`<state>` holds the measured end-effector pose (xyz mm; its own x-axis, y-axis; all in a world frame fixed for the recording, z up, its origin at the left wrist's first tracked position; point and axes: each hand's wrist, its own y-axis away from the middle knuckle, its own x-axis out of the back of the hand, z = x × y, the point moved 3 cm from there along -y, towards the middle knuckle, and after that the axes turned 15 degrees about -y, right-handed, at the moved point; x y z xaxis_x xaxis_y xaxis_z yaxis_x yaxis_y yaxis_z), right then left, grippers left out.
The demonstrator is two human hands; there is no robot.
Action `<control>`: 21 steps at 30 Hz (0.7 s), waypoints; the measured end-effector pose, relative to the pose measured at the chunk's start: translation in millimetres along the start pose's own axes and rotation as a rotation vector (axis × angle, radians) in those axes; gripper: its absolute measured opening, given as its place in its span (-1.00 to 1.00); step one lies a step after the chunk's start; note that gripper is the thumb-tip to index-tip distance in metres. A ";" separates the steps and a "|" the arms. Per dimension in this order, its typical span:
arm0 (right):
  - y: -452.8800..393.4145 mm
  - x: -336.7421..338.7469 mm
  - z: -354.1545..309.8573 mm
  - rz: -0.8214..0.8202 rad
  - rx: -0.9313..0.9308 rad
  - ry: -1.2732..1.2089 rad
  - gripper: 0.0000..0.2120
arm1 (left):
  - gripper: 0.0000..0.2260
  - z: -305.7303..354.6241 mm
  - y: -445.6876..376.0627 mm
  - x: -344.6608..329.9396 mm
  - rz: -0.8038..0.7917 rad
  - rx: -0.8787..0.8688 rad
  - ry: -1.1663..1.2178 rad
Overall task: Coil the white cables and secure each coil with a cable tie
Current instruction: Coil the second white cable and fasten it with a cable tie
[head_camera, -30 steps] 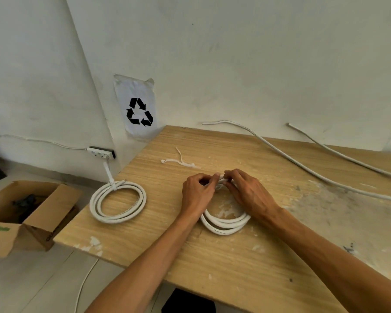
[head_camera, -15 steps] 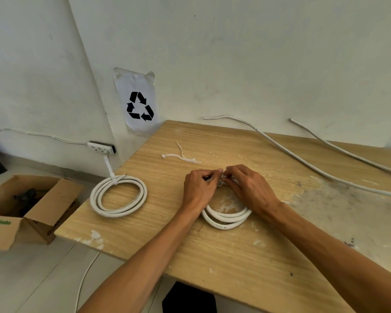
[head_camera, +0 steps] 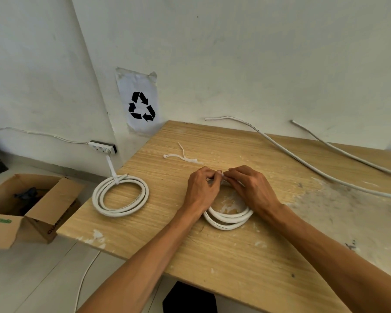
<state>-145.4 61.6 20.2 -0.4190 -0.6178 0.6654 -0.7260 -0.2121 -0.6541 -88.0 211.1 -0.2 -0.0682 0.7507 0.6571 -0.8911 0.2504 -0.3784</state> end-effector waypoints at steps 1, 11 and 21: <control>1.0 0.0 0.7 0.006 0.004 -0.001 -0.74 | -0.77 0.6 0.9 0.6 -0.001 0.002 0.004; -1.0 -2.8 -1.5 0.016 0.099 0.112 -0.75 | -0.74 19.9 10.3 8.7 0.111 -0.302 -0.284; 5.3 6.7 -7.6 0.057 0.095 0.121 -0.82 | -0.81 28.2 7.1 6.7 0.153 -0.300 -0.405</control>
<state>-156.2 62.0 24.0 -0.5250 -0.5364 0.6608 -0.6468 -0.2531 -0.7194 -107.5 200.7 19.9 -0.4085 0.5104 0.7567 -0.6939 0.3649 -0.6207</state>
